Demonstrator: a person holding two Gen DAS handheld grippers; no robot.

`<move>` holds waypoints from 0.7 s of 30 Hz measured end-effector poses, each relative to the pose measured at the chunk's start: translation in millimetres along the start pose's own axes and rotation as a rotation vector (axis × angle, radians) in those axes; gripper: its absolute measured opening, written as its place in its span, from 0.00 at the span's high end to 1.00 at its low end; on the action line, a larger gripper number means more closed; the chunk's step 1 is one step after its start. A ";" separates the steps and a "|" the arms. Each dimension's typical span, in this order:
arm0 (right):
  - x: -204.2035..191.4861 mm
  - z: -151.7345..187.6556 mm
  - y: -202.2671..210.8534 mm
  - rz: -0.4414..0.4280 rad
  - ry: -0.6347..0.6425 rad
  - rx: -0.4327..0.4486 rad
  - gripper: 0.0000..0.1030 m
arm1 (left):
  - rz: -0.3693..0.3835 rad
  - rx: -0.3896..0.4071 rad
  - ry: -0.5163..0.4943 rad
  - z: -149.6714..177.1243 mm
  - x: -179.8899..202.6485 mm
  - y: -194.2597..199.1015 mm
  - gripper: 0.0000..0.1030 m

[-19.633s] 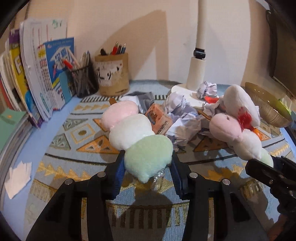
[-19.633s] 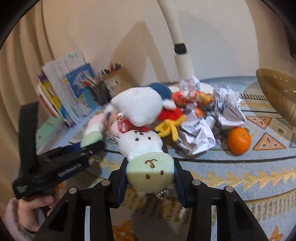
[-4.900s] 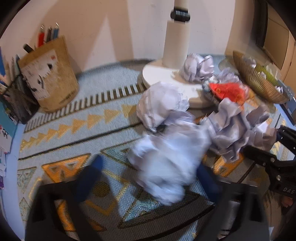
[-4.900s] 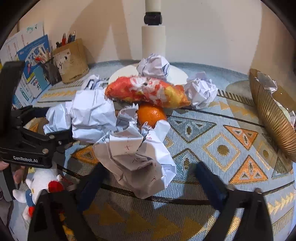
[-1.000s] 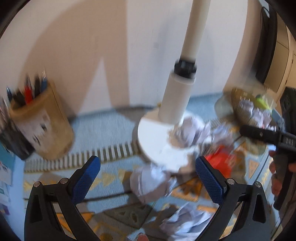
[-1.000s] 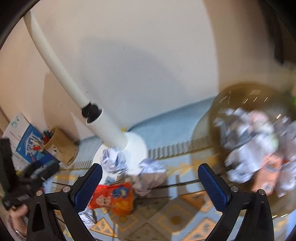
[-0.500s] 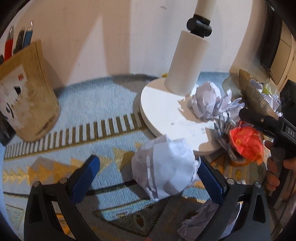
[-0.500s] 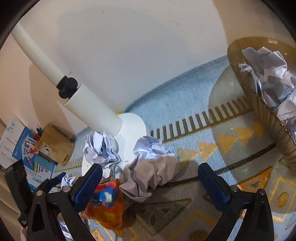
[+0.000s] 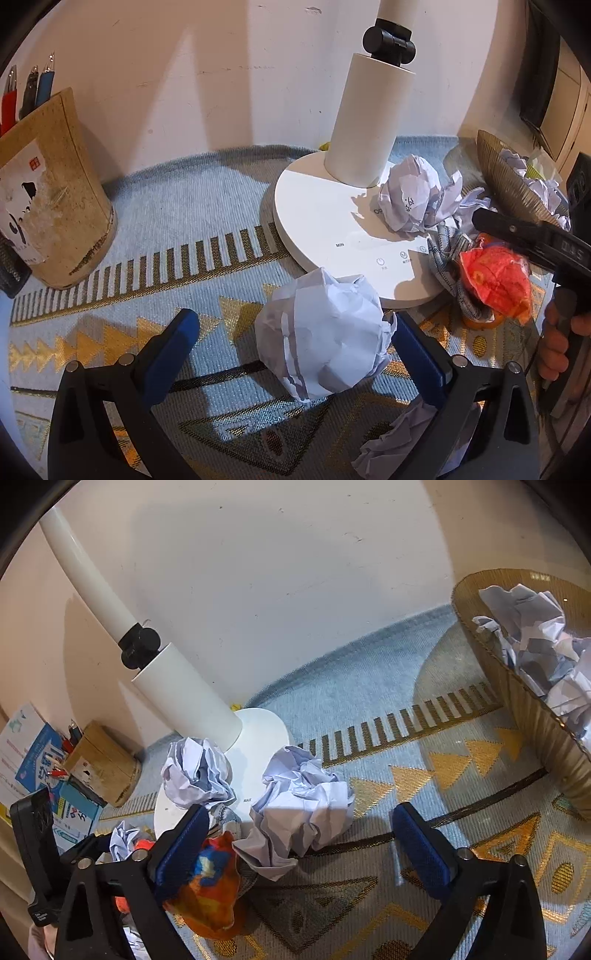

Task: Organize objects
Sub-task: 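Grasp a crumpled paper ball with the left tool while the right tool grasps another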

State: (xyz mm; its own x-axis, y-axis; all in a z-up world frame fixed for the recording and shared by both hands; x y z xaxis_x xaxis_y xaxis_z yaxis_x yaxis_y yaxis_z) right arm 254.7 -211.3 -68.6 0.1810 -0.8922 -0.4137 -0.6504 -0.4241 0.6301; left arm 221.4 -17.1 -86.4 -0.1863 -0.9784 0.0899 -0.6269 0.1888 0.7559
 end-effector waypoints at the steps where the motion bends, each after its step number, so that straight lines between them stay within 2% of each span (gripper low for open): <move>1: 3.7 -0.5 1.7 0.010 -0.012 0.008 0.17 | 0.005 0.032 0.009 -2.4 -1.9 6.2 0.55; 2: 8.3 -0.7 3.8 0.014 -0.034 0.017 0.35 | 0.013 0.063 0.022 -4.3 -3.8 12.6 0.58; 3: 9.6 -0.7 5.2 -0.030 -0.059 0.019 0.42 | 0.019 0.104 0.032 -7.6 -3.6 19.6 0.58; 4: 9.0 -0.3 6.8 -0.094 -0.081 0.020 0.58 | 0.021 0.129 0.036 -9.2 -5.0 24.4 0.58; 5: 10.5 -1.2 10.3 -0.109 -0.093 0.034 0.62 | 0.016 0.146 0.039 -10.4 -6.3 27.8 0.58; 7: 18.7 -5.0 20.0 -0.051 -0.109 0.078 0.64 | -0.011 0.155 0.034 -11.5 -7.7 29.3 0.58; 14: 29.7 -9.9 35.4 -0.067 -0.170 0.150 0.64 | -0.085 0.217 -0.016 -13.4 -2.7 41.6 0.56; 21: 29.8 -12.2 46.8 -0.063 -0.162 0.204 0.64 | -0.110 0.241 0.064 -10.3 -22.0 50.5 0.56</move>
State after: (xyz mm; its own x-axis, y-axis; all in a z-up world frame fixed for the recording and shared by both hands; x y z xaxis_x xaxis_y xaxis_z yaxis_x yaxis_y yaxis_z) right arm 238.7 -259.7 -43.4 0.1159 -0.8217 -0.5580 -0.7800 -0.4231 0.4611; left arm 201.6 13.2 -43.6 -0.0638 -0.9960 0.0626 -0.8042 0.0884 0.5878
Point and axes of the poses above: each gripper's, at about its wrist camera, not at the fingertips, and y roughly against the way its jaws point, x to its right, z to its underside, the point moved 9 cm from there along -y, roughly the way its jaws point, and after that the axes turned 1 degree about x, right-handed, at the moved point
